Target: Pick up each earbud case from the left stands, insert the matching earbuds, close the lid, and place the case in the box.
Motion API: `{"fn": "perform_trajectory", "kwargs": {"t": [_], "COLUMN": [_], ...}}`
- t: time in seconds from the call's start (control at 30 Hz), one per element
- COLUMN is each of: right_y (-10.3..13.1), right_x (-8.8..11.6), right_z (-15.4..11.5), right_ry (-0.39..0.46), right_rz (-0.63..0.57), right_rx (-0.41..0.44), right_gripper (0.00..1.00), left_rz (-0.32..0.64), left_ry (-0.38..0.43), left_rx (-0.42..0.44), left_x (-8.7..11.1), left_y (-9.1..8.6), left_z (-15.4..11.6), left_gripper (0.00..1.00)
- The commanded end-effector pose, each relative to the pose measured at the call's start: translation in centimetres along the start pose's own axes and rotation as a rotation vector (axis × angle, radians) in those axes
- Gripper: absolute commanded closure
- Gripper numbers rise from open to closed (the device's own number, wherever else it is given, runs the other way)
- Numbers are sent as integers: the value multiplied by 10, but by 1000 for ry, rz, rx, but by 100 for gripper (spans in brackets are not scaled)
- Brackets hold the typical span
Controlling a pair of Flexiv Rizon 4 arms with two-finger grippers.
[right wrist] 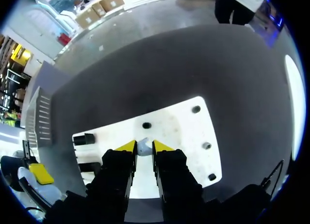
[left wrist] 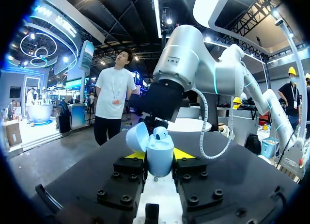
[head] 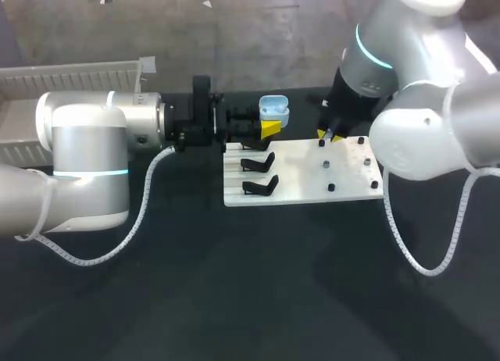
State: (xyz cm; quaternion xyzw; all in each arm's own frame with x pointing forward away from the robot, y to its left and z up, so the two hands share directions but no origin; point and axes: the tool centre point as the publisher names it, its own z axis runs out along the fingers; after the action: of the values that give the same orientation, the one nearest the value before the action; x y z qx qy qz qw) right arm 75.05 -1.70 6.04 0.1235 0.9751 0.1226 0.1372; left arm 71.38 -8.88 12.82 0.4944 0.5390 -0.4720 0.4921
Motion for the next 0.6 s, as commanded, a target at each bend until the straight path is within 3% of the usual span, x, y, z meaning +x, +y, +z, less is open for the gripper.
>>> {"fn": "perform_trajectory", "kwargs": {"t": [0.03,0.33,0.6], "right_y": [-6,-9,0], "right_x": [13,31,42], "right_z": [-29,-78,-121], "right_ry": [25,32,31], "right_rz": [-4,-5,-90], "right_rx": [-22,-29,-29], "right_gripper": [100,100,100], "left_rz": [5,5,5], "left_ry": [-6,-6,-6], "left_rx": [-7,-7,-7], "left_x": [1,1,1], "left_y": [-2,-2,-2], "left_z": [0,0,0], "left_gripper": [100,100,100]}}
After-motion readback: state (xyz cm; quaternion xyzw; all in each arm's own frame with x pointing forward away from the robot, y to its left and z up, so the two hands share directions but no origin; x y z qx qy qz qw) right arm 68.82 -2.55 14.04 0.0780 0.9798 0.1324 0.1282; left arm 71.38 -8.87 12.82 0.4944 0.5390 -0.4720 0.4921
